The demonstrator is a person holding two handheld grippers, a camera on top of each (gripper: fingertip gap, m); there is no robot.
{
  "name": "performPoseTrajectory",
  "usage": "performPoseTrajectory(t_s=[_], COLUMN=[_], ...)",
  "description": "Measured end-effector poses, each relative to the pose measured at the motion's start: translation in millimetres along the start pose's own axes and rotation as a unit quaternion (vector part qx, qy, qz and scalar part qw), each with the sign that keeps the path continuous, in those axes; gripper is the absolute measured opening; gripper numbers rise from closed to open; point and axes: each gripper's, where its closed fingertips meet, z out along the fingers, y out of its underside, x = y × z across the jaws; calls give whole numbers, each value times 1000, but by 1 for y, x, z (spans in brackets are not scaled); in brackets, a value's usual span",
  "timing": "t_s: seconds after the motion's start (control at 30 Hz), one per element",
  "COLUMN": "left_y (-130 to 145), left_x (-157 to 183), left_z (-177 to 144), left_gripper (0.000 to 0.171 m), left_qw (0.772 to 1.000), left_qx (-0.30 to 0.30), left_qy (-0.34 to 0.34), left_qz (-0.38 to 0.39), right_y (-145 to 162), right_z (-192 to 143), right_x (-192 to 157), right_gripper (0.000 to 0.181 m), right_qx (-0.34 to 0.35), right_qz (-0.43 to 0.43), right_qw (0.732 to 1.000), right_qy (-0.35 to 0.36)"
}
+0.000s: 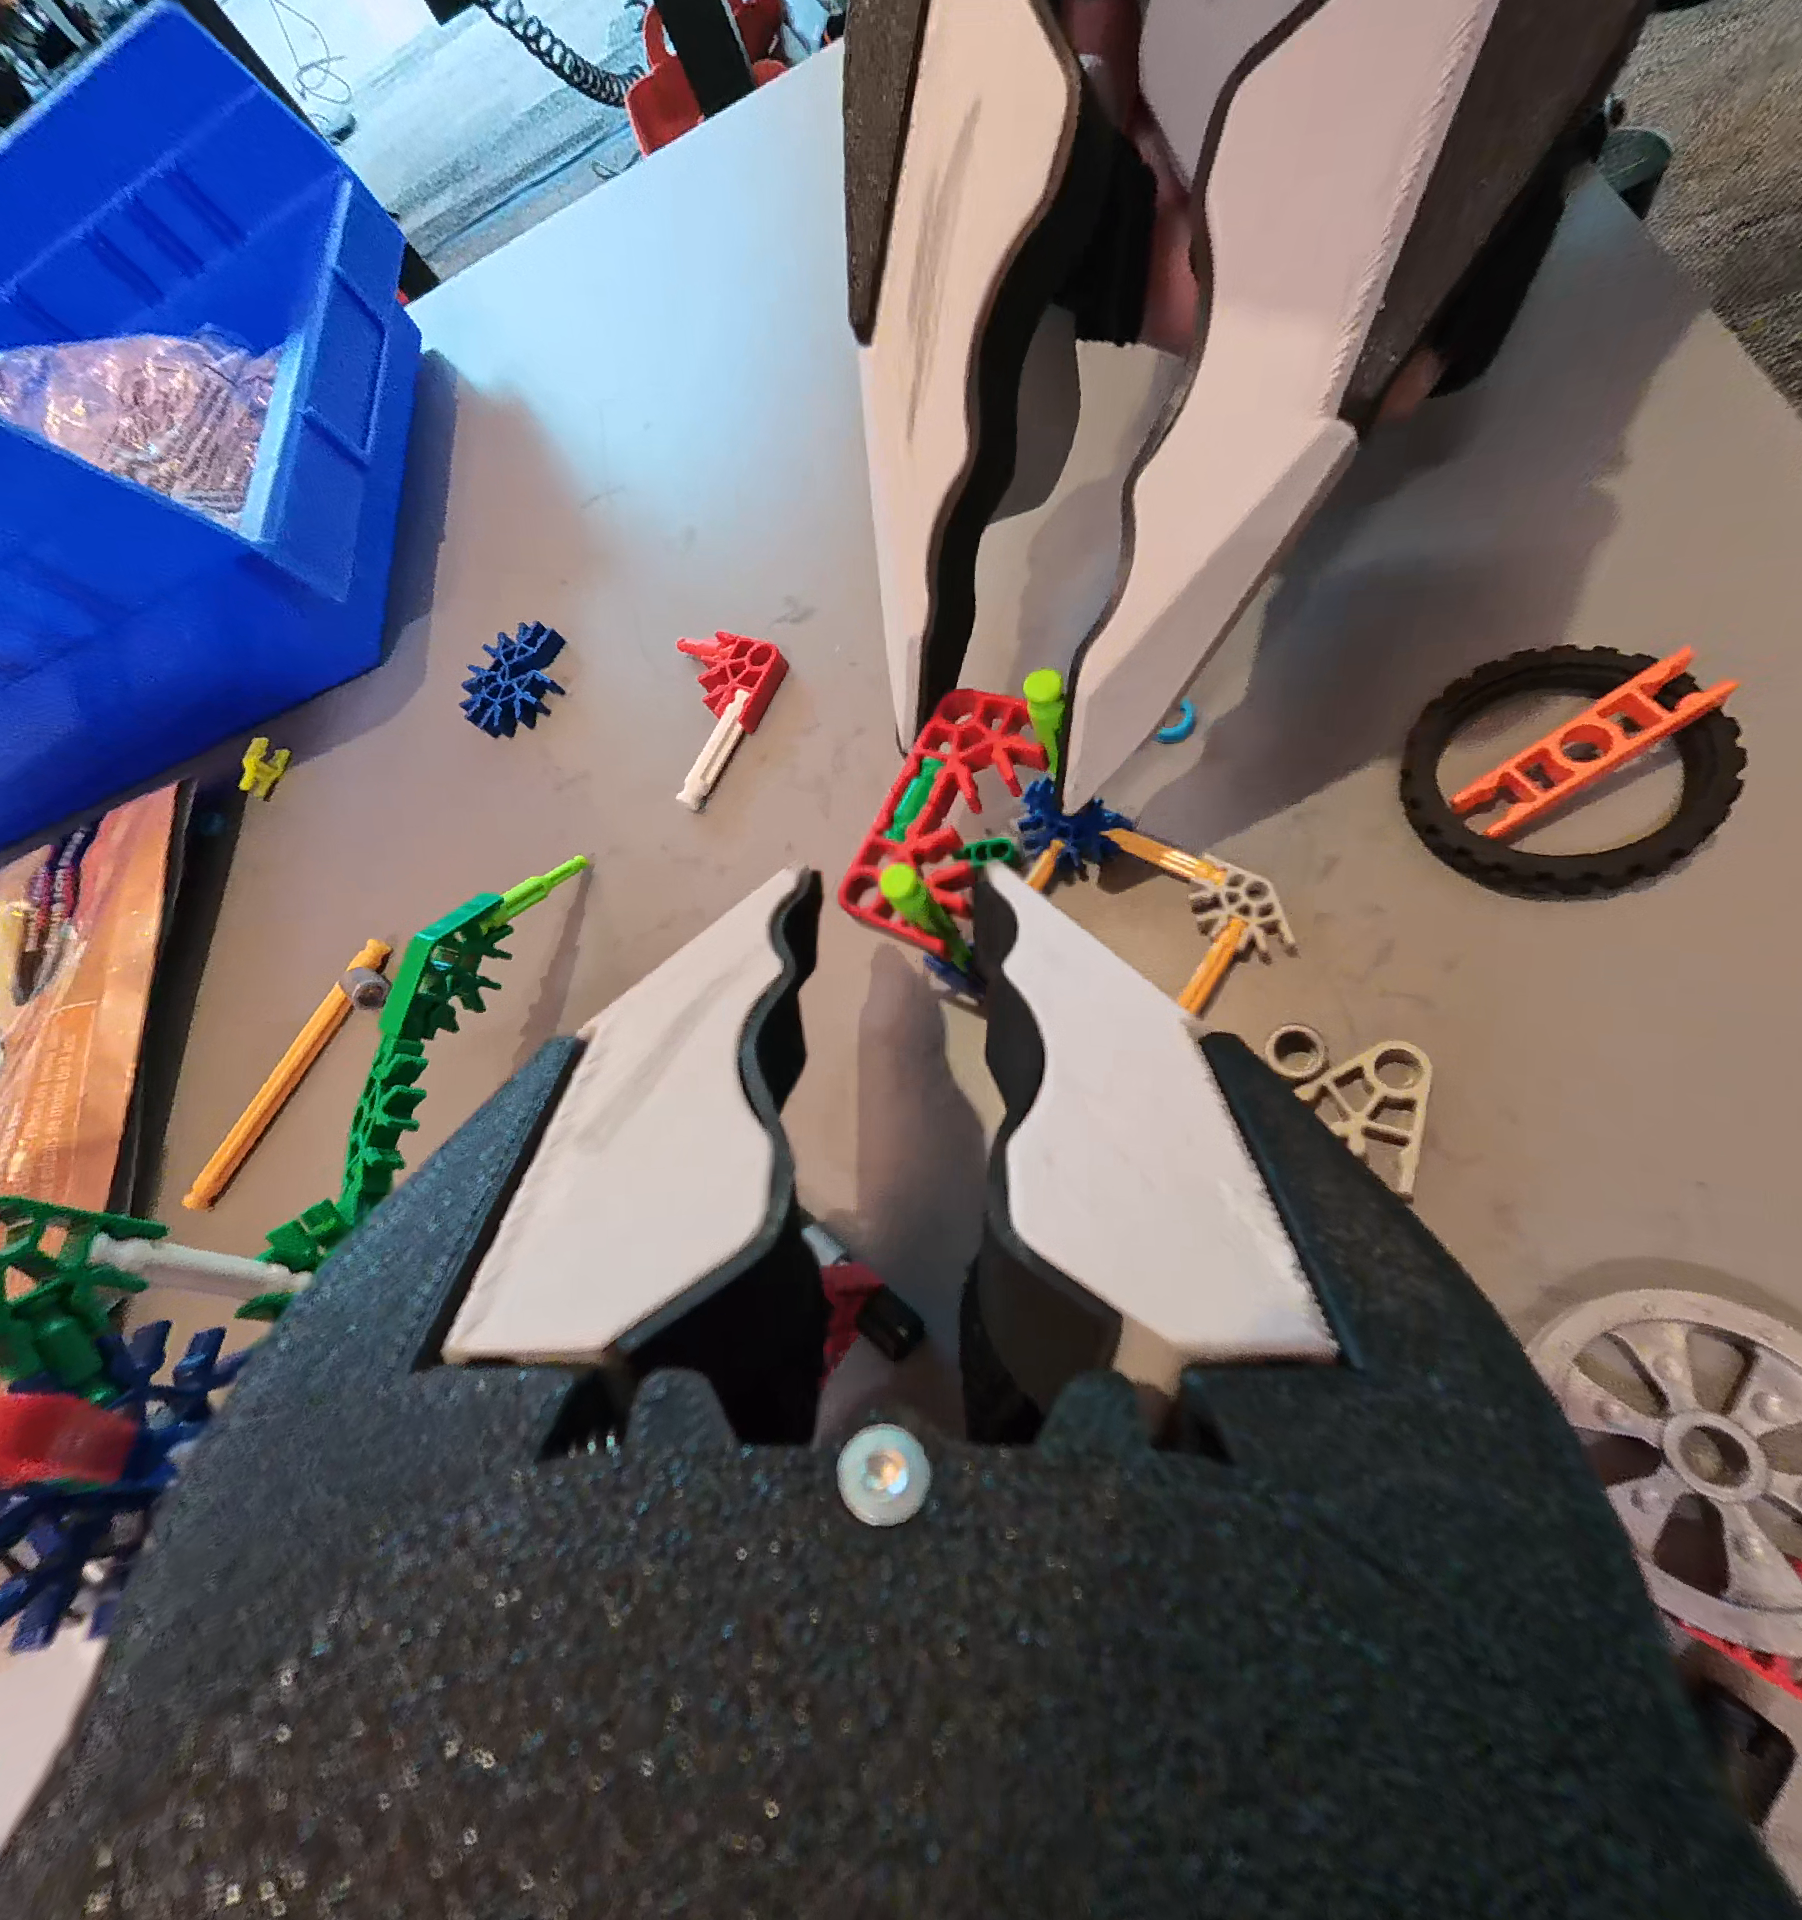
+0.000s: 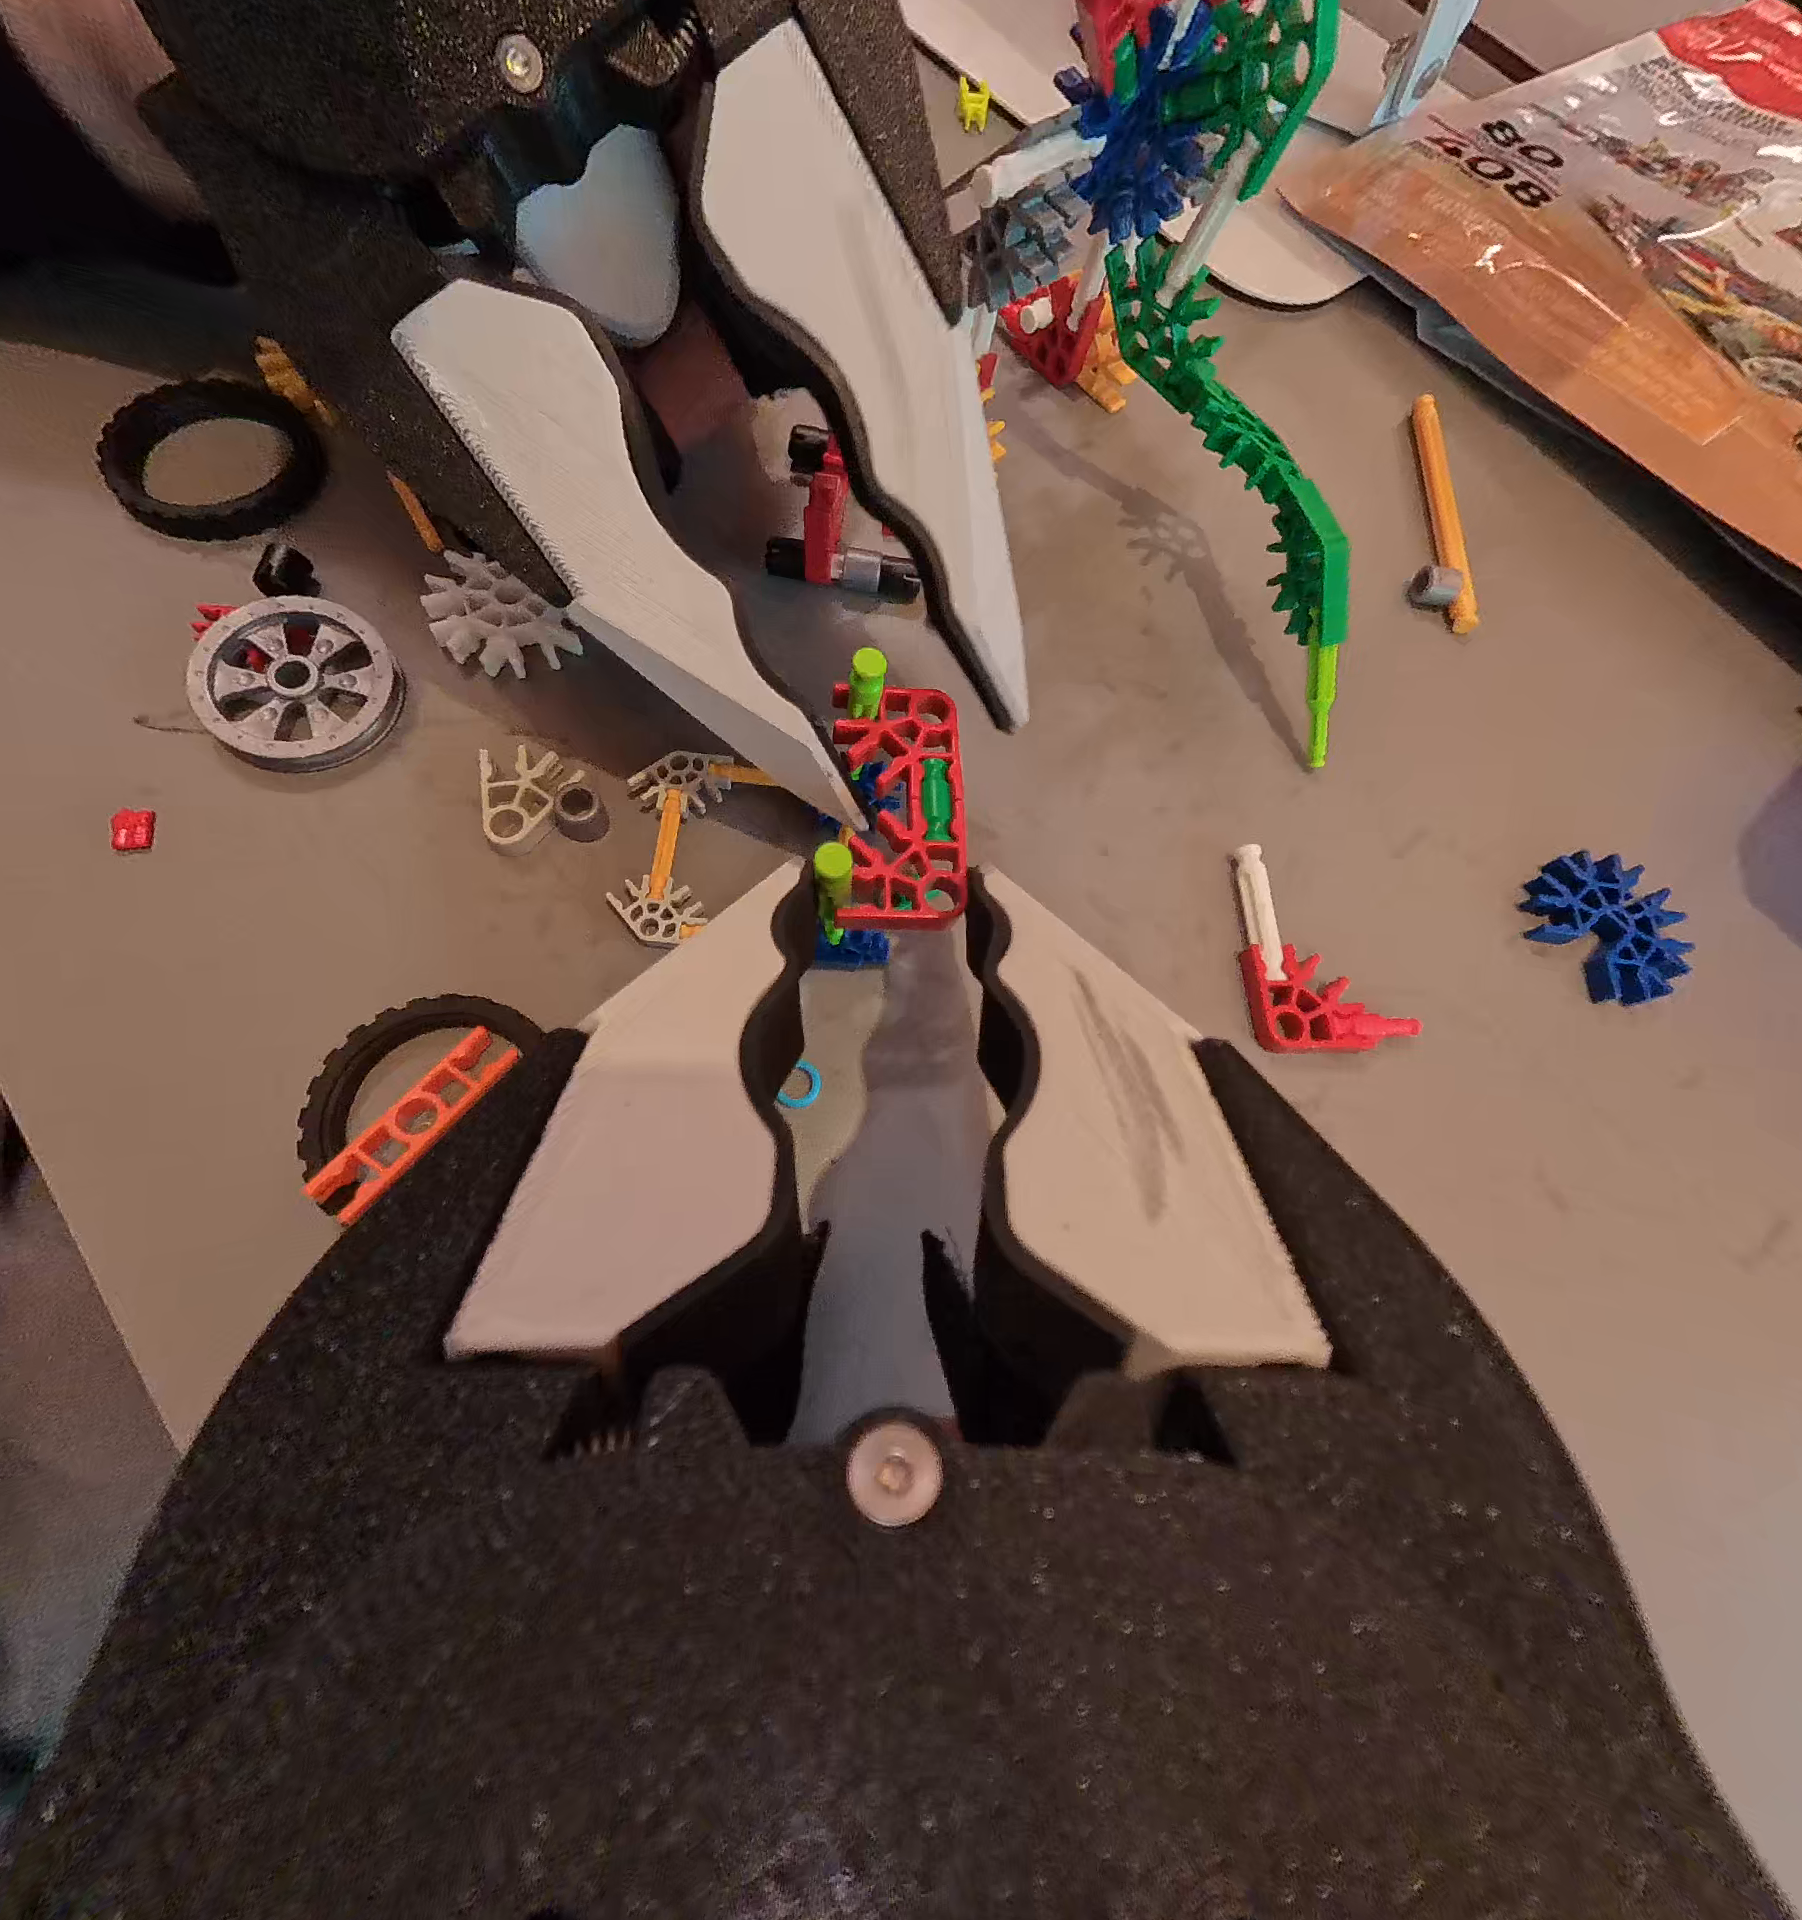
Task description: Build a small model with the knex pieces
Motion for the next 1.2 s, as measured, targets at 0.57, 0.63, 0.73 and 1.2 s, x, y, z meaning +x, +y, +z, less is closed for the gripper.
performPoseTrajectory(t_s=[0.57,0.63,0.73,1.2], left_y=[-7,-5,-2,-4], left_x=[10,12,19,15], left_z=[3,4,3,8], left_gripper=[32,34,52,20], left_qw=[999,999,998,999], left_qx=[-13,-18,-27,-24], left_qy=[17,22,52,24], left_qz=[31,25,11,22], right_y=[-6,-3,-3,-1], right_z=[0,1,0,-4], right_x=[-9,-7,-7,-5], right_gripper=[24,24,24,27], right_qx=[21,15,14,-3], right_qz=[25,25,32,20], right_qw=[999,999,999,999], right_qy=[-28,-28,-35,-48])
